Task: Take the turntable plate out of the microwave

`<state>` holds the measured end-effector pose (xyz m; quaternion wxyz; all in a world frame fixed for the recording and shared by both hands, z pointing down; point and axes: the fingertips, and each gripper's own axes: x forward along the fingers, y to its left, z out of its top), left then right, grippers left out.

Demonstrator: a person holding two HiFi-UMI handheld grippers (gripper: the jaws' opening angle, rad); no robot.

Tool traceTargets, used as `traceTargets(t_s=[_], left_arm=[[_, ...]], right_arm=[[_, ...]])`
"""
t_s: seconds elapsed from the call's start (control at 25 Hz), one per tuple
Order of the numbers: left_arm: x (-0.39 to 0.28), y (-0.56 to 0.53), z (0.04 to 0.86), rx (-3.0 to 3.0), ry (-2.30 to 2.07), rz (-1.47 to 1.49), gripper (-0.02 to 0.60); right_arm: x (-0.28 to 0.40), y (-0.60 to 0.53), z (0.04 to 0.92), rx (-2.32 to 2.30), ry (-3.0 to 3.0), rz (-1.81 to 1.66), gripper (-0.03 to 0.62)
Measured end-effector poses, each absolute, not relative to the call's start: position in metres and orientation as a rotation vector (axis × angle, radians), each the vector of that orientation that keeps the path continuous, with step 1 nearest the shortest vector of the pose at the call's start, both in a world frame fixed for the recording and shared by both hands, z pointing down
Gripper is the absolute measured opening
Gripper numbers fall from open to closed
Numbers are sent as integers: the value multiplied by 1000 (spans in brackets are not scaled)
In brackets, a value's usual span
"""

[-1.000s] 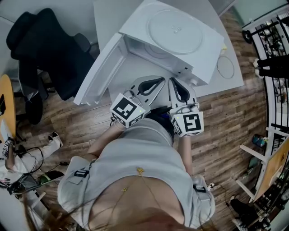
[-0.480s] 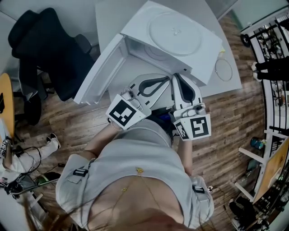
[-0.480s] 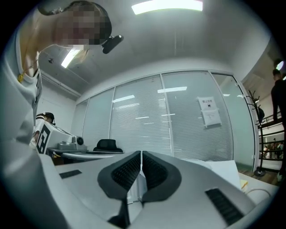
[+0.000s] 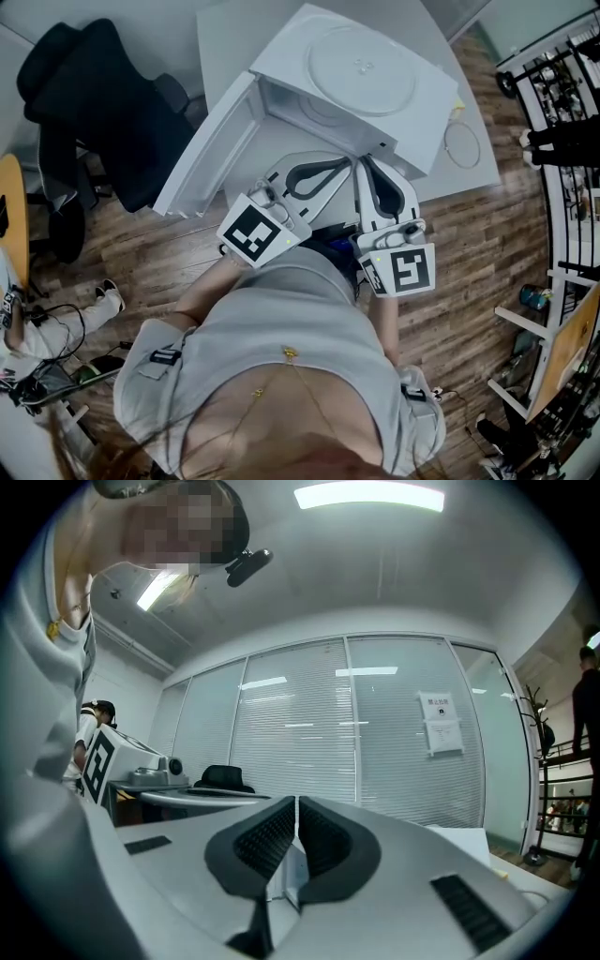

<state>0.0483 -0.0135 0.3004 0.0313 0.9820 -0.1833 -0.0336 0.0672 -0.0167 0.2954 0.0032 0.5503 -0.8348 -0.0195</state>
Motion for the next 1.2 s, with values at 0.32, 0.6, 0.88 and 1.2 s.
traceTargets(t_s=[0.32, 0.6, 0.88, 1.2], left_arm=[[48, -11, 306, 3029, -566, -67, 29], [46, -15, 309, 3004, -573, -57, 29], [45, -19, 316, 2990, -593, -35, 29], [45, -22, 319, 2972, -596, -30, 29]], right_arm=[[62, -15, 301, 1683, -2593, -74, 25], [63, -16, 303, 1674, -2589, -53, 25], [65, -17, 309, 1672, -2581, -33, 25], [65, -19, 316, 1654, -2575, -6, 25]])
